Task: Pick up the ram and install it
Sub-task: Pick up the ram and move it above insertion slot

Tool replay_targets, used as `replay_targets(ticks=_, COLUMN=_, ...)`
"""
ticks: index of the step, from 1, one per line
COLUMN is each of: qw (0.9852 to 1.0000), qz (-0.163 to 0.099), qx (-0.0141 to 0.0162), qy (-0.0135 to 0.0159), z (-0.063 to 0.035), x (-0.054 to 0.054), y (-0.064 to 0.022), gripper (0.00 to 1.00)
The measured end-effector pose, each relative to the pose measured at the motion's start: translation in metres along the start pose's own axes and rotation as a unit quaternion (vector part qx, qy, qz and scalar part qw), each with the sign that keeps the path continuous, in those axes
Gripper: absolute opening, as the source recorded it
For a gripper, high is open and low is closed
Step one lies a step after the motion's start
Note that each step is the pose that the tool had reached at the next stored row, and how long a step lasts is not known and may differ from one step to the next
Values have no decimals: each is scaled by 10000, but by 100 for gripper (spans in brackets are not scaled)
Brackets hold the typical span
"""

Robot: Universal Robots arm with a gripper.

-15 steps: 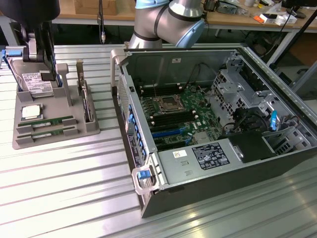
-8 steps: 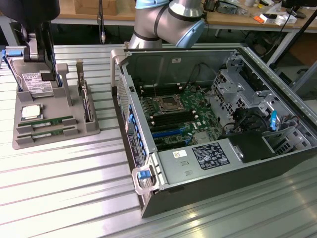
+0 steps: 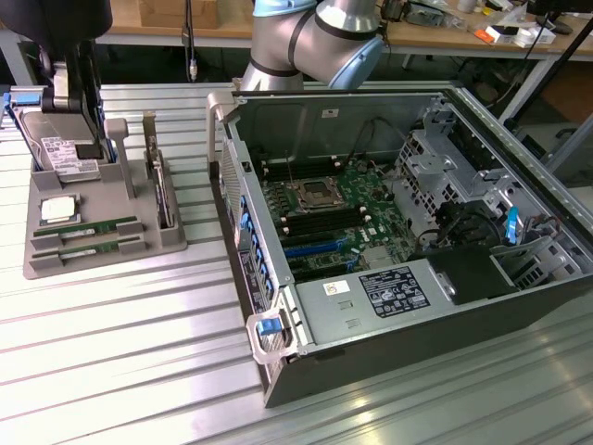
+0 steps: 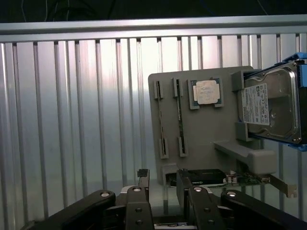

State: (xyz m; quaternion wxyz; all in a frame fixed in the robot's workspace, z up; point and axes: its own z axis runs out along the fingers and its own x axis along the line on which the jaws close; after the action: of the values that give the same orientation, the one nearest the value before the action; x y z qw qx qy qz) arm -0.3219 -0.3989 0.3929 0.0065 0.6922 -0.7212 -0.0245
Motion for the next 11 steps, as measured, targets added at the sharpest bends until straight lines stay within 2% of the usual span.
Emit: replay_targets(ticks=11, qw=10000, qz=0, qx=-1, qy=-3, z=65, x=2, y=-3, gripper=36)
